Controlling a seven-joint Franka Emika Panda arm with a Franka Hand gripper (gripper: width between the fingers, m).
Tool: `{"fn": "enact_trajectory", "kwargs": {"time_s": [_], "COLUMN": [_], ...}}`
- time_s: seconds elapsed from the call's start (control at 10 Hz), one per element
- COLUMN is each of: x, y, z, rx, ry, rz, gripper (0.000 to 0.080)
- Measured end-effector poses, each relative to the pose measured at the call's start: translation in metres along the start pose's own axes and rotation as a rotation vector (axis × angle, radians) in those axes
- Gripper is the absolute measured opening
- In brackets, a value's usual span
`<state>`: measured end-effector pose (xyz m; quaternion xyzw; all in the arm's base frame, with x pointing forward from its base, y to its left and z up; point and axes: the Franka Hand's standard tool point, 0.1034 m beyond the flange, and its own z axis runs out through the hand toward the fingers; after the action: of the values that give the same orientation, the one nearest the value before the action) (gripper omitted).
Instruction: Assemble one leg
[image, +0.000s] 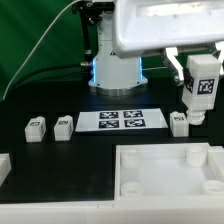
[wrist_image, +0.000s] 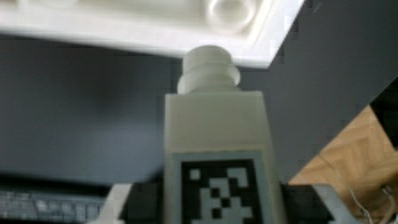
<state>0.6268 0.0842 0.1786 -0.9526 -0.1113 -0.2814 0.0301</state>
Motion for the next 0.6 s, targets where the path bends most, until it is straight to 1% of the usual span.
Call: {"fn": "enact_trajectory", "kwargs": {"time_s": [0.1, 0.2, 0.6], "x": [0.0084, 0.0095, 0.0088], "y": [0.0030, -0.0021, -0.0028], "z": [0.0090, 0.0101, 0.0105], "rx": [0.016, 0.040, 0.042], "ry": [-0.015, -0.047, -0.045], "rz": [0.009, 0.033, 0.030], "gripper": [0.0291, 0.0291, 0.0291]}}
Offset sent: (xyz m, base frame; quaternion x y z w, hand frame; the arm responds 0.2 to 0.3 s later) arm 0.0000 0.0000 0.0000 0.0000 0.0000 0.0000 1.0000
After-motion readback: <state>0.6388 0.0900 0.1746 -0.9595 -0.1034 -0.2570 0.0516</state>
